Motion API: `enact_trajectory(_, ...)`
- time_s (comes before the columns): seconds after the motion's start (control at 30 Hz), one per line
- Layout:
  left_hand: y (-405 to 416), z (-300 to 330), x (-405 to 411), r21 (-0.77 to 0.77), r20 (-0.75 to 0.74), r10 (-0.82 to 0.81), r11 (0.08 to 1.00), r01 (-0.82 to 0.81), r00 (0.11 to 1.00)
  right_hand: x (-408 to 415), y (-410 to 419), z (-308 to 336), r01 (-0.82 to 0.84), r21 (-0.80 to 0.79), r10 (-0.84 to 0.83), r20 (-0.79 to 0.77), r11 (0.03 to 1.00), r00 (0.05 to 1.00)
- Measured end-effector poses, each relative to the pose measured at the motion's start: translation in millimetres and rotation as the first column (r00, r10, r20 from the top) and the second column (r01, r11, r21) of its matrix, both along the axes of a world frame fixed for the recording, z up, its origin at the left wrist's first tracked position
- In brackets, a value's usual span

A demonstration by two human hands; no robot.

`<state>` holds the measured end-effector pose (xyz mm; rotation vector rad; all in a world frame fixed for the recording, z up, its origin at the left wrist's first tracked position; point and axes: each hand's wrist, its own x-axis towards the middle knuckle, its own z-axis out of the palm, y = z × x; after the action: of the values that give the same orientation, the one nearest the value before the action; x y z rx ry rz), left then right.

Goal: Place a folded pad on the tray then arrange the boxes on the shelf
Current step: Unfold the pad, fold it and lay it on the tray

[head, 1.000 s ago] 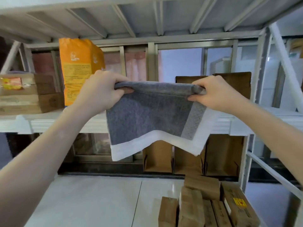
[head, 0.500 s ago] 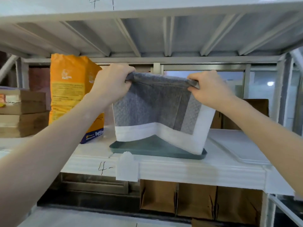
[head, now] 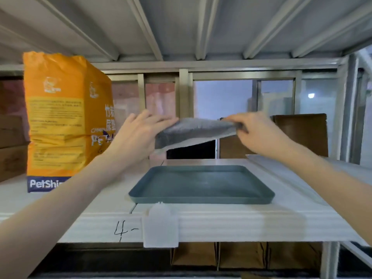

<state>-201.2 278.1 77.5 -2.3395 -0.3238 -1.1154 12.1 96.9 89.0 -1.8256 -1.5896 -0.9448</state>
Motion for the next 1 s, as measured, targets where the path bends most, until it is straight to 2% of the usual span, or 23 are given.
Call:
enact_trajectory(0.07, 4, -24, -6, -0.258, -0.237, -0.068, 0.966, 0.005, 0.969, 2, -3, -28, 0.019, -0.264, -0.029, -0.036, 0.964, 0.999)
enact_trajectory(0.13, 6, -40, -9, -0.464, -0.437, -0.164, 0.884, -0.065, 0.884, 4, -7, -49, 0.008, -0.451, -0.062, -0.105, 0.893, 0.993)
enact_trajectory(0.2, 6, -50, -9, -0.569, -0.509, -0.249, 0.815, -0.106, 0.824, 5, -12, -60, -0.01, -0.586, -0.104, -0.159, 0.81, 0.982)
enact_trajectory(0.27, 4, -54, -6, -0.626, -0.499, -0.291, 0.772, -0.107, 0.816, 5, -17, -63, -0.044, -0.646, -0.125, -0.214, 0.762, 0.969)
enact_trajectory(0.47, 1, -54, -4, -0.692, -0.471, -0.316, 0.711, -0.123, 0.824, 2, -25, -62, -0.143, -0.651, -0.065, -0.285, 0.746, 0.956)
enact_trajectory(0.6, -7, -53, -7, -0.786, -0.371, -0.348, 0.611, -0.092, 0.861, 1, -30, -60, -0.233, -0.666, -0.068, -0.393, 0.709, 0.917)
enact_trajectory(0.67, -6, -52, -1, -0.816, -0.326, -0.33, 0.572, -0.087, 0.886, -2, -28, -57, -0.259, -0.629, -0.08, -0.458, 0.733, 0.886)
enact_trajectory(0.73, -7, -51, 9, -0.767, -0.336, -0.262, 0.634, -0.101, 0.905, -6, -22, -55, -0.234, -0.575, -0.061, -0.447, 0.784, 0.892)
enact_trajectory(0.83, -7, -51, 30, -0.559, -0.421, -0.128, 0.817, -0.145, 0.898, -8, -4, -57, -0.161, -0.533, -0.051, -0.36, 0.831, 0.931)
enact_trajectory(0.93, -7, -52, 51, -0.528, -0.477, -0.064, 0.818, -0.227, 0.877, -8, 15, -63, -0.042, -0.615, -0.109, -0.206, 0.788, 0.972)
enact_trajectory(1.0, -4, -55, 60, -0.54, -0.598, -0.033, 0.754, -0.372, 0.801, -7, 24, -67, -0.031, -0.706, -0.154, -0.196, 0.707, 0.968)
